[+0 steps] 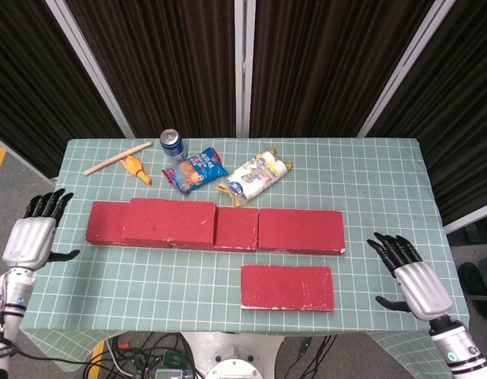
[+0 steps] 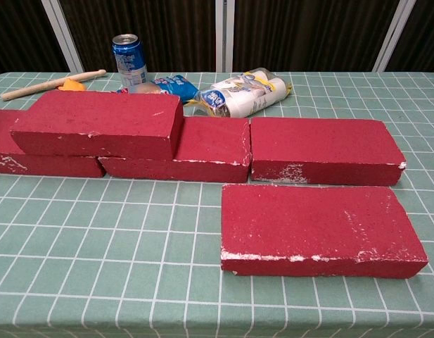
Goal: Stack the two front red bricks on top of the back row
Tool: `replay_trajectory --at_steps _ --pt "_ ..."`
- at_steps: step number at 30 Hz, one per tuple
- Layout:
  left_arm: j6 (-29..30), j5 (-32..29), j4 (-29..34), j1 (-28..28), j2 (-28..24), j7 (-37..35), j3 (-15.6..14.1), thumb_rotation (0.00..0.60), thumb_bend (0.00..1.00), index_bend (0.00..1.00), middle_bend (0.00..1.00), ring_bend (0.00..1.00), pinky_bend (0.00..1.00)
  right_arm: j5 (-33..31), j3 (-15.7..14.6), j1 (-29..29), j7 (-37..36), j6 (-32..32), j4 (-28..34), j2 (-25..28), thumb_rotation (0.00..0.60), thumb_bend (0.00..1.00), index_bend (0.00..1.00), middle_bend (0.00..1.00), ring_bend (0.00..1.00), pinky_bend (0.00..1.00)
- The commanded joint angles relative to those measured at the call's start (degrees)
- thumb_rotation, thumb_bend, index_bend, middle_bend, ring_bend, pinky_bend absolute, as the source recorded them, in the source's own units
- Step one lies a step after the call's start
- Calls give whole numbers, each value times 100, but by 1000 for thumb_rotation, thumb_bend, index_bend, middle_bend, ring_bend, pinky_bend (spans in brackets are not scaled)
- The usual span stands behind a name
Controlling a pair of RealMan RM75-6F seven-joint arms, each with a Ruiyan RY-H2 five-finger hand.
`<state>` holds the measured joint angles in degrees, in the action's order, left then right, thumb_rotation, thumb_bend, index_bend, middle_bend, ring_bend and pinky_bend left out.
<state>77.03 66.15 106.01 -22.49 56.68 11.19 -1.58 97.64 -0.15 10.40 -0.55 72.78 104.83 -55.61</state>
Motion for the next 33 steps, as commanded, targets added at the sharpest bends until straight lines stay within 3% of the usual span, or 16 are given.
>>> replay_trajectory --at_steps 1,9,18,33 --pt "90 131 -110 251 -5 -256 -107 600 16 54 0 0 0 -156 -94 323 314 -579 191 -274 600 0 0 0 0 0" --pt "188 533 -676 662 136 -1115 -101 600 11 54 0 0 0 -690 -112 705 867 -1411 397 -731 600 0 0 0 0 0" --pt "152 758 -933 921 87 -1566 -65 600 10 54 0 0 0 -1308 -20 1195 1639 -2148 499 -1252 600 0 0 0 0 0" --pt "-51 860 -1150 1126 73 -2001 87 600 9 54 0 0 0 -2359 182 1772 1953 -2593 307 -1902 600 0 0 0 0 0"
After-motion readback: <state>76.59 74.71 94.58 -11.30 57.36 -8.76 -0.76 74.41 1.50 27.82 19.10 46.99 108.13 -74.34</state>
